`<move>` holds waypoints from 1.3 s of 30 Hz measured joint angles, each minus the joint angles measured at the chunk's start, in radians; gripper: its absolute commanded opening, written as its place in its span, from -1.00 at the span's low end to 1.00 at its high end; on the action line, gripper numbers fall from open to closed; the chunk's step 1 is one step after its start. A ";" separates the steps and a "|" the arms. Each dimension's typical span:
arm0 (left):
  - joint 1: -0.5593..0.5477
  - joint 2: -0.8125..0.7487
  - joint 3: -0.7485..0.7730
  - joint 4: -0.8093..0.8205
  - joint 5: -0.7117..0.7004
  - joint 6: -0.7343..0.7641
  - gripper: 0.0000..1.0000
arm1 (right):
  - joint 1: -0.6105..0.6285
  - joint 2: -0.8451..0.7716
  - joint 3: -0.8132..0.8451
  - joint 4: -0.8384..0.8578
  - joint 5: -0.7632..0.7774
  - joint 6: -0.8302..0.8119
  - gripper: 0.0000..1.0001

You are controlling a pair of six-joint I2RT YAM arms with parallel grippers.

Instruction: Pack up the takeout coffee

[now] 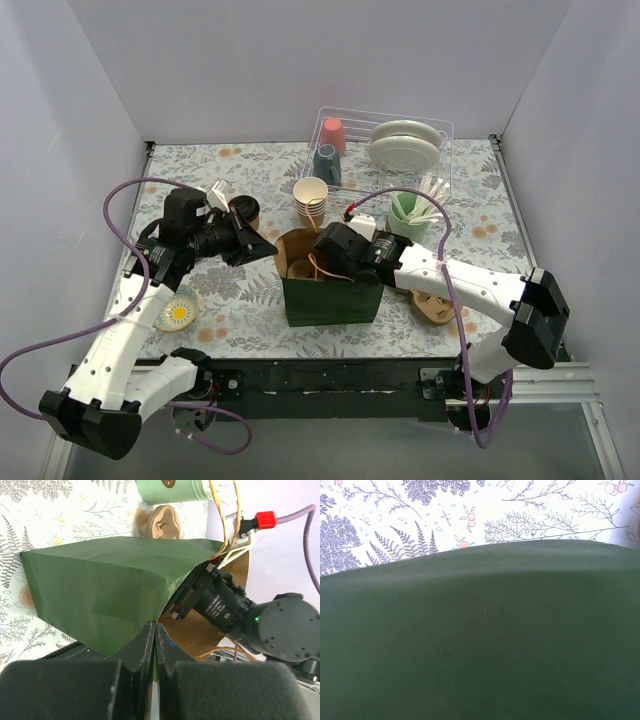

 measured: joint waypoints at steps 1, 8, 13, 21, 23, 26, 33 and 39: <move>0.000 -0.001 0.000 -0.002 0.000 -0.002 -1.00 | 0.002 -0.003 -0.013 0.010 0.000 0.002 -0.23; 0.000 -0.023 -0.015 -0.008 -0.003 -0.006 -1.00 | 0.004 -0.017 -0.054 0.074 -0.002 0.009 0.24; 0.000 -0.028 -0.015 -0.014 -0.006 -0.005 -1.00 | 0.004 -0.016 0.010 0.014 -0.018 -0.002 0.29; 0.000 -0.014 -0.007 -0.027 -0.016 -0.005 -1.00 | 0.003 -0.046 0.162 -0.087 -0.028 -0.042 0.25; 0.000 -0.005 -0.001 -0.032 -0.021 -0.004 -1.00 | 0.003 -0.065 0.186 -0.108 -0.028 -0.058 0.22; 0.000 0.012 0.018 -0.048 -0.033 0.006 -0.81 | 0.003 -0.104 0.200 -0.121 -0.028 -0.082 0.13; 0.000 0.036 0.091 -0.109 -0.079 0.039 -0.02 | 0.003 -0.214 0.212 -0.114 -0.038 -0.130 0.13; 0.000 0.060 0.148 -0.126 -0.098 0.066 0.01 | 0.000 -0.297 0.220 -0.052 -0.023 -0.183 0.11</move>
